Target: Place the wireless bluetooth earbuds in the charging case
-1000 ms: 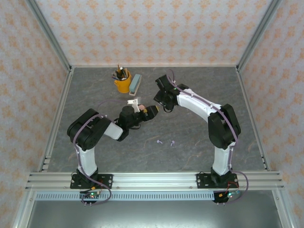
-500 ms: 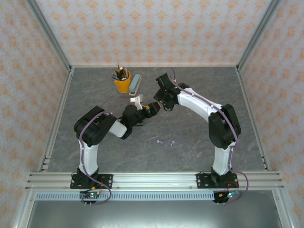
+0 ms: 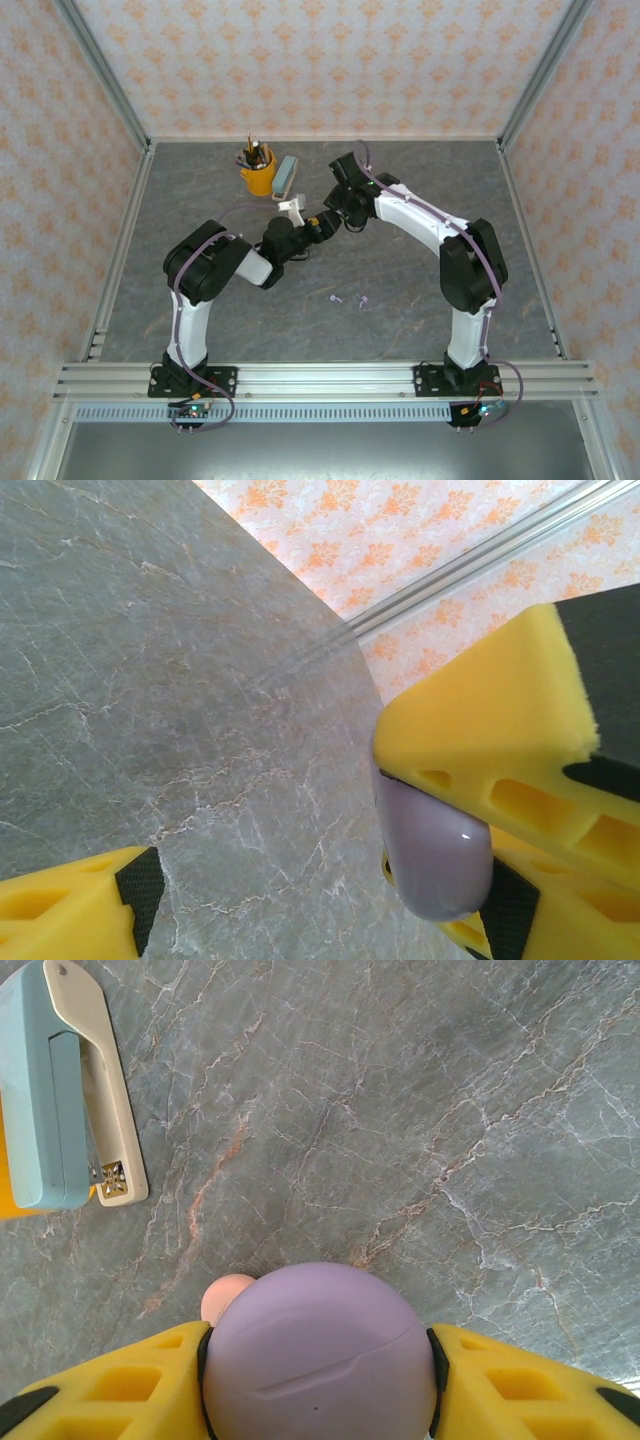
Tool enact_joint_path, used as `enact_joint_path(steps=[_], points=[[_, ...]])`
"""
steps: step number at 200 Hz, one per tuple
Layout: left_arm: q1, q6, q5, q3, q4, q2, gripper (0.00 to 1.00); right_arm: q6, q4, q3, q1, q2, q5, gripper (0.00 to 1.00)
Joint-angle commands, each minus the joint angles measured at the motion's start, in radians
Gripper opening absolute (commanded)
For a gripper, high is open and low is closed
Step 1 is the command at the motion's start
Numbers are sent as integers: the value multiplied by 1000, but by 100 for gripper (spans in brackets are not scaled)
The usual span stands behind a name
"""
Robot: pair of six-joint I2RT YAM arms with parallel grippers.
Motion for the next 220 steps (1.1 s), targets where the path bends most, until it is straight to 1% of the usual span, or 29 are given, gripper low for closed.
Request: enact_joint_path(steps=[1, 20, 55, 80, 159, 220], points=[[-7, -19, -42, 34, 53, 17, 82, 8, -2, 31, -1, -4, -2, 51], [-7, -26, -44, 49, 55, 27, 79, 8, -2, 29, -2, -4, -3, 51], [-11, -38, -61, 64, 59, 40, 79, 6, -1, 28, -1, -4, -4, 51], [-12, -43, -77, 70, 62, 44, 76, 5, -2, 28, -2, -3, -6, 51], [-12, -52, -102, 95, 59, 57, 51, 2, -1, 13, -3, -7, -6, 50], [-12, -55, -100, 97, 59, 64, 40, 3, 5, 0, -6, -10, -8, 50]])
